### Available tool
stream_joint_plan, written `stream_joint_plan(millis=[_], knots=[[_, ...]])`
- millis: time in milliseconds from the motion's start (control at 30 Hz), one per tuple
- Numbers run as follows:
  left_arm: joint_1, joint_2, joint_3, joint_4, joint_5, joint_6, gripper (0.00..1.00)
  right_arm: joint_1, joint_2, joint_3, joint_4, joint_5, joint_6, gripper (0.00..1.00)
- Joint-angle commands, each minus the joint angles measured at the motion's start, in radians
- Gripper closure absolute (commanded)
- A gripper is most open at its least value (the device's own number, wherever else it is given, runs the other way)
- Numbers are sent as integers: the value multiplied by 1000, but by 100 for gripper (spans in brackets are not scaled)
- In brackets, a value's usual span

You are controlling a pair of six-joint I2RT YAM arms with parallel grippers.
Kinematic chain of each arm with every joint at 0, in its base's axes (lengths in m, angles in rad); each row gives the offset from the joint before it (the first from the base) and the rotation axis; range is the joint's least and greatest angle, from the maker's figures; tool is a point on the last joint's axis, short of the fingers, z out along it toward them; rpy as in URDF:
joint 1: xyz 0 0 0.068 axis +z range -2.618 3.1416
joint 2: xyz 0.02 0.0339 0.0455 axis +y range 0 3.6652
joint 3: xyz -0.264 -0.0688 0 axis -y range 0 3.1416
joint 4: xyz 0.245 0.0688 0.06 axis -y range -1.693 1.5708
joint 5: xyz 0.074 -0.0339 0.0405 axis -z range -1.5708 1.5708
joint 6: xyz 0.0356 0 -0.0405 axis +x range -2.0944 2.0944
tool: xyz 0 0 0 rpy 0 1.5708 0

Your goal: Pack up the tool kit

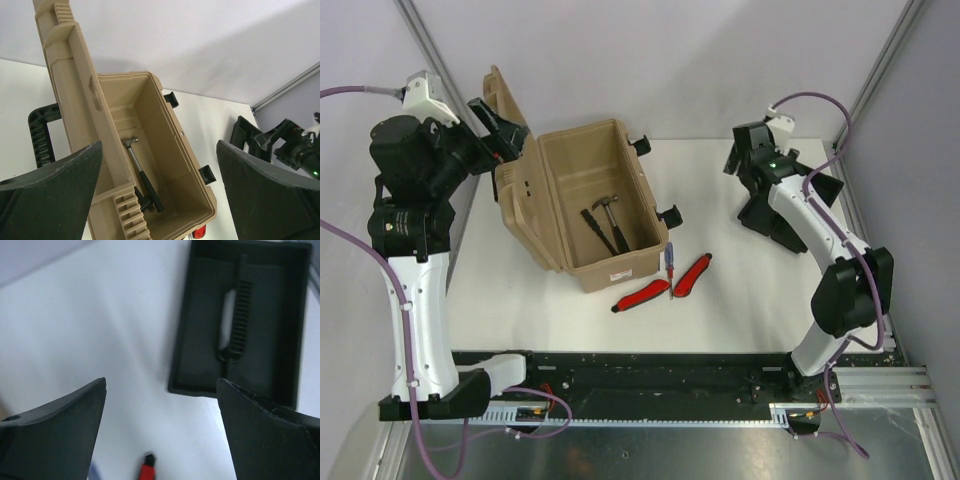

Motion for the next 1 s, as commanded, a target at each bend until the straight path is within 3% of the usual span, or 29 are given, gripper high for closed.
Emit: stream_joint_plan(millis=[0,167,367,700,967], knots=[[-7,-21,-4,25,-3,17,1,-106,26,-31,-8,27,24,4],[-7,-24,-11,25,-11,18,1,-207,117,-35,0,-20,25,8],[-7,-24,-19,25,-17,22,1,-313,228,-26,7,-115,70,26],[-7,-7,-15,25,-21,29,1,-378,399,23,6,-157,65,33],[-7,-3,-13,23,-28,40,1,-429,435,36,69,-217,34,48]])
